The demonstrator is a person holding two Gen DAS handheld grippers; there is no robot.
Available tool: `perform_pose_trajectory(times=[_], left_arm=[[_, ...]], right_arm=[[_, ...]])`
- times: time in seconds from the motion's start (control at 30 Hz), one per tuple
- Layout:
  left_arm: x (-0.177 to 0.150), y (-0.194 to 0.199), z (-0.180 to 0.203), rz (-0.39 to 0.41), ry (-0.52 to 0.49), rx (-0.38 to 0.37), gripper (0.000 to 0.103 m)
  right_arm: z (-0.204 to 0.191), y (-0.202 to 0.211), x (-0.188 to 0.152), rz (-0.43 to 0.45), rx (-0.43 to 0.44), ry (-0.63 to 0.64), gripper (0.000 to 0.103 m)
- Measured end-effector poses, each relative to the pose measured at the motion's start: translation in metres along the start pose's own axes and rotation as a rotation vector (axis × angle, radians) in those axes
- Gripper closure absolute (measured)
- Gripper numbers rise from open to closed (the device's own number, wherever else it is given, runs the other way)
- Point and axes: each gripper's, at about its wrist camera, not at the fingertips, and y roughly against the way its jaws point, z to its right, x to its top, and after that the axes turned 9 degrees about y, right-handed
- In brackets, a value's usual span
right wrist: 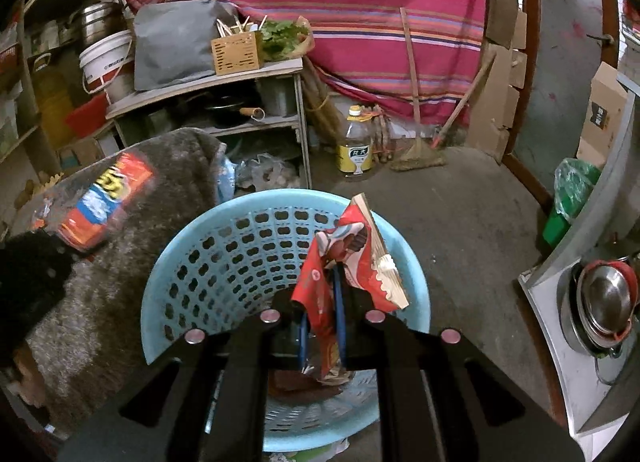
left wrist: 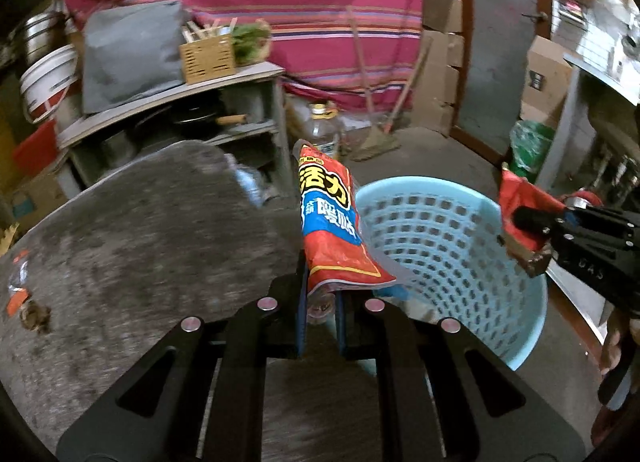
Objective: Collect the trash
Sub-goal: 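Carry both wrappers over the basket and open both tools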
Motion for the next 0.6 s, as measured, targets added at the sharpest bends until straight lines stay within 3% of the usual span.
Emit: perform_pose_trajectory(times=[0.27, 0.33, 0.5, 0.6], left_arm=[[0.011, -0.018, 0.03, -0.016, -0.003, -0.052, 0.088], [0.013, -0.02, 0.033, -0.015, -0.008, -0.045, 0.077], [0.014, -0.004, 0.025, 0.034, -0.005, -0.013, 0.039], [0.011, 0.006, 0.007, 0.06, 0.018, 0.023, 0.026]], right_arm=[[0.01, -0.001, 0.001, -0.005, -0.004, -0.004, 0.092], [0.011, -0.003, 0.002, -0.009, -0.008, -0.004, 0.092], [0.007, -0.005, 0.0, -0.016, -0.007, -0.012, 0.092], [0.0, -0.011, -0.002, -0.022, 0.005, -0.009, 0.092]])
